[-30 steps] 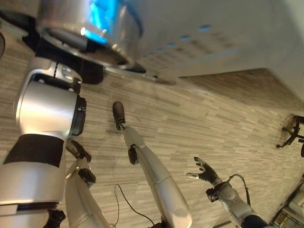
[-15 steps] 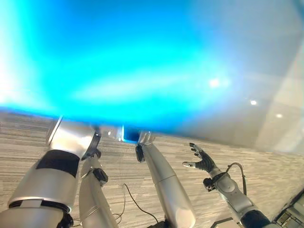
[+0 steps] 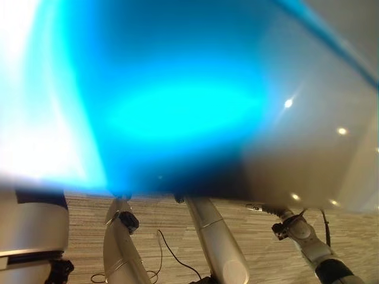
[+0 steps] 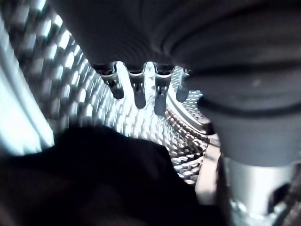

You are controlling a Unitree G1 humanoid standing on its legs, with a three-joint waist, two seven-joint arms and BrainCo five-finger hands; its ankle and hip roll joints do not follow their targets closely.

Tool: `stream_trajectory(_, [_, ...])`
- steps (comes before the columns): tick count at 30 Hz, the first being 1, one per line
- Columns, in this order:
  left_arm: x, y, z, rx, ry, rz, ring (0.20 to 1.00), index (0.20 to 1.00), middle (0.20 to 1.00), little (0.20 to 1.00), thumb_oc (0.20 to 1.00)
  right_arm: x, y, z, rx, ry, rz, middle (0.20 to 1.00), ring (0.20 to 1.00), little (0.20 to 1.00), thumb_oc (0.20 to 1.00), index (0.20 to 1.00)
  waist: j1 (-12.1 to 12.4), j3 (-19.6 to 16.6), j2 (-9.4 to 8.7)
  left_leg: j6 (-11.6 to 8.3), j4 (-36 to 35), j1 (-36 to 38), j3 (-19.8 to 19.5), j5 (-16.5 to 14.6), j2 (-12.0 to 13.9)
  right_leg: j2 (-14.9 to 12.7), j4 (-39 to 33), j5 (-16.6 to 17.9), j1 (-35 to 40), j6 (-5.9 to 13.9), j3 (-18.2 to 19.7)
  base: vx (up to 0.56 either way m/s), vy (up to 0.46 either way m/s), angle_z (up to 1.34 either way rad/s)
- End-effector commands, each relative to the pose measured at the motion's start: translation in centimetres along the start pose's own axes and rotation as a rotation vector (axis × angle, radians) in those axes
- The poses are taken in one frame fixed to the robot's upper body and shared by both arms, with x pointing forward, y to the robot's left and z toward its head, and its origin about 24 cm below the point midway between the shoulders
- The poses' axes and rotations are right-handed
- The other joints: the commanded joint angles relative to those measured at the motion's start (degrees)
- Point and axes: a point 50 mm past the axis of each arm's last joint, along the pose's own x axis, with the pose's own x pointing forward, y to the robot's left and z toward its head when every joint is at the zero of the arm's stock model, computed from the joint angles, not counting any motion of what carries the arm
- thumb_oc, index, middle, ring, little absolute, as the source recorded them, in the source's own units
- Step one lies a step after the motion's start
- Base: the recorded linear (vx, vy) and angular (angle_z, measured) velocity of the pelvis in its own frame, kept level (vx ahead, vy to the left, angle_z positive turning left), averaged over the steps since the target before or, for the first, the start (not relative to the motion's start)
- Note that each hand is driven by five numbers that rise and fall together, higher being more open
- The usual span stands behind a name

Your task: Grab the laundry basket,head to the washer,open it,put in the laundry and shut it.

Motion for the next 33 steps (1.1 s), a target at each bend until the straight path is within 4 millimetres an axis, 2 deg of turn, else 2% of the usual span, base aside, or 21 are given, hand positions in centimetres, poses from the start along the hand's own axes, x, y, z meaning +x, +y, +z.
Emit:
stream_trajectory(1, [0.6,4.6,7.0,-0.022,-0.181,0.200,1.000,1.000,1.000,1.000,1.000,-2.8,0.8,-4.0,-0.018,0.133,0.025,1.000,1.000,1.000,1.000,1.000,-3.9,-5.6,1.85,-0.26,-0.9,10.0,-3.2,-1.0,4.1,0.2,9.3,-13.3,3.3,6.75,0.3,-0.01,-0.004,-0.05])
stream_trajectory(5, [0.1,4.8,10.3,-0.076,-0.288,0.261,1.000,1.000,1.000,1.000,1.000,-2.9,1.8,-4.5,-0.019,0.149,0.051,1.000,1.000,1.000,1.000,1.000,-3.5,-5.3,1.84,-0.04,-0.5,9.4,-3.9,-0.8,3.7,0.1,8.8,-13.2,3.7,6.72,0.3,0.00,-0.002,0.01])
stream_trajectory(6, [0.1,4.8,10.3,-0.076,-0.288,0.261,1.000,1.000,1.000,1.000,1.000,-2.9,1.8,-4.5,-0.019,0.149,0.051,1.000,1.000,1.000,1.000,1.000,-3.5,-5.3,1.85,-0.04,-0.5,9.4,-3.9,-0.8,3.7,0.1,8.8,-13.2,3.7,6.72,0.3,0.00,0.000,0.00])
stream_trajectory(7, [-0.1,4.9,11.2,-0.093,-0.320,0.285,1.000,1.000,1.000,1.000,1.000,-2.8,2.1,-4.5,-0.019,0.153,0.059,1.000,1.000,1.000,1.000,1.000,-3.3,-5.3,1.85,0.05,-0.7,9.4,-4.2,-0.7,3.5,0.0,8.6,-13.1,3.9,6.76,0.4,0.00,0.000,0.00])
stream_trajectory(8, [-1.0,5.7,13.5,-0.122,-0.426,0.374,1.000,1.000,1.000,1.000,1.000,-3.1,3.0,-5.1,-0.025,0.168,0.095,1.000,1.000,1.000,1.000,1.000,-3.0,-4.9,1.78,0.23,-1.0,9.3,-4.6,-0.3,3.1,-0.1,8.3,-13.0,4.4,6.84,0.5,0.00,0.000,0.00])
stream_trajectory(9, [-1.0,5.6,13.5,-0.121,-0.425,0.374,1.000,1.000,1.000,1.000,1.000,-3.1,3.0,-5.1,-0.025,0.168,0.096,1.000,1.000,1.000,1.000,1.000,-3.0,-4.9,1.77,0.24,-0.9,9.3,-4.7,-0.3,3.1,-0.1,8.3,-13.0,4.4,6.84,0.4,-0.02,0.014,0.05])
stream_trajectory(11, [-1.8,6.7,15.0,-0.139,-0.509,0.478,1.000,1.000,1.000,1.000,1.000,-3.4,3.4,-5.5,-0.032,0.177,0.114,1.000,1.000,1.000,1.000,1.000,-2.8,-4.7,1.72,0.31,-1.3,9.4,-4.9,-0.1,2.7,-0.2,8.0,-12.9,4.8,6.90,0.6,-0.01,0.018,0.06])
stream_trajectory(12, [-2.8,8.4,15.9,-0.168,-0.554,0.624,1.000,1.000,1.000,1.000,1.000,-3.3,3.7,-5.5,-0.060,0.166,0.111,1.000,1.000,1.000,1.000,1.000,-2.4,-4.4,1.73,0.47,-1.7,9.6,-5.3,0.3,2.2,-0.3,7.6,-12.9,5.4,7.05,0.6,0.00,0.000,0.00])
stream_trajectory(13, [-2.8,8.3,15.9,-0.167,-0.553,0.625,1.000,1.000,1.000,1.000,1.000,-3.3,3.7,-5.5,-0.061,0.166,0.111,1.000,1.000,1.000,1.000,1.000,-2.4,-4.3,1.76,0.47,-1.7,9.7,-5.4,0.3,2.2,-0.3,7.5,-12.9,5.4,7.05,0.6,-0.03,0.059,0.06])
stream_trajectory(14, [-3.6,10.0,16.6,-0.149,-0.574,0.759,1.000,1.000,1.000,1.000,1.000,-4.5,3.9,-6.3,-0.074,0.169,0.126,1.000,1.000,1.000,1.000,1.000,-3.5,-4.4,0.94,0.47,-2.6,10.2,-5.5,0.5,2.0,0.0,6.9,-12.7,6.0,7.26,0.6,-0.02,0.048,0.07])
stream_trajectory(15, [-3.6,10.0,16.6,-0.149,-0.573,0.759,1.000,1.000,1.000,1.000,1.000,-4.5,3.9,-6.3,-0.075,0.169,0.126,1.000,1.000,1.000,1.000,1.000,-3.5,-4.4,0.93,0.48,-2.7,10.3,-5.4,0.5,2.0,0.0,6.8,-12.7,6.1,7.27,0.6,-0.03,0.100,0.12])
stream_trajectory(16, [-4.0,11.4,16.5,-0.100,-0.581,0.856,1.000,1.000,1.000,1.000,1.000,-5.4,3.2,-7.0,-0.106,0.188,0.128,1.000,1.000,1.000,1.000,1.000,-4.2,-4.6,0.38,0.47,-3.4,10.9,-5.6,0.5,1.7,0.2,6.2,-12.5,6.7,7.42,0.8,-0.01,0.053,0.11])
stream_trajectory(17, [-4.0,11.4,16.5,-0.100,-0.580,0.856,1.000,1.000,1.000,1.000,1.000,-5.5,3.2,-7.0,-0.107,0.188,0.128,1.000,1.000,1.000,1.000,1.000,-4.2,-4.6,0.37,0.48,-3.5,11.0,-5.5,0.6,1.6,0.2,6.2,-12.4,6.8,7.43,0.8,-0.02,0.083,0.09])
stream_trajectory(21, [-4.6,14.2,15.3,0.039,-0.584,0.994,1.000,1.000,1.000,1.000,1.000,-6.9,1.7,-8.5,-0.163,0.257,0.111,1.000,1.000,1.000,1.000,1.000,-4.1,-5.3,0.72,0.39,-4.9,13.1,-5.8,1.3,1.2,0.1,5.0,-11.7,9.1,7.89,1.2,-0.02,0.079,0.00])
stream_trajectory(25, [-5.0,14.6,15.3,0.040,-0.604,0.989,1.000,1.000,1.000,1.000,1.000,-7.1,1.7,-8.7,-0.169,0.274,0.104,1.000,1.000,1.000,1.000,1.000,-3.3,-5.6,1.10,0.46,-5.7,14.8,-5.9,2.1,0.6,0.0,4.2,-11.4,11.0,8.02,1.3,-0.02,0.051,-0.02])
stream_trajectory(30, [-5.5,12.8,15.0,-0.020,-0.665,0.863,1.000,1.000,1.000,1.000,1.000,-7.2,1.8,-8.6,-0.149,0.284,0.097,1.000,1.000,1.000,1.000,1.000,-1.3,-5.8,1.81,0.69,-7.2,17.6,-6.3,2.9,-0.6,-0.4,3.3,-11.2,14.1,8.08,1.4,-0.01,0.034,-0.06])
stream_trajectory(33, [-5.6,9.9,14.8,-0.239,-0.699,0.651,1.000,1.000,1.000,1.000,1.000,-7.1,2.1,-8.6,-0.123,0.297,0.094,1.000,1.000,1.000,1.000,1.000,0.0,-6.0,2.31,0.96,-8.1,19.5,-6.4,3.0,-1.7,-0.8,2.6,-11.1,16.0,8.08,1.3,-0.02,0.040,-0.15])
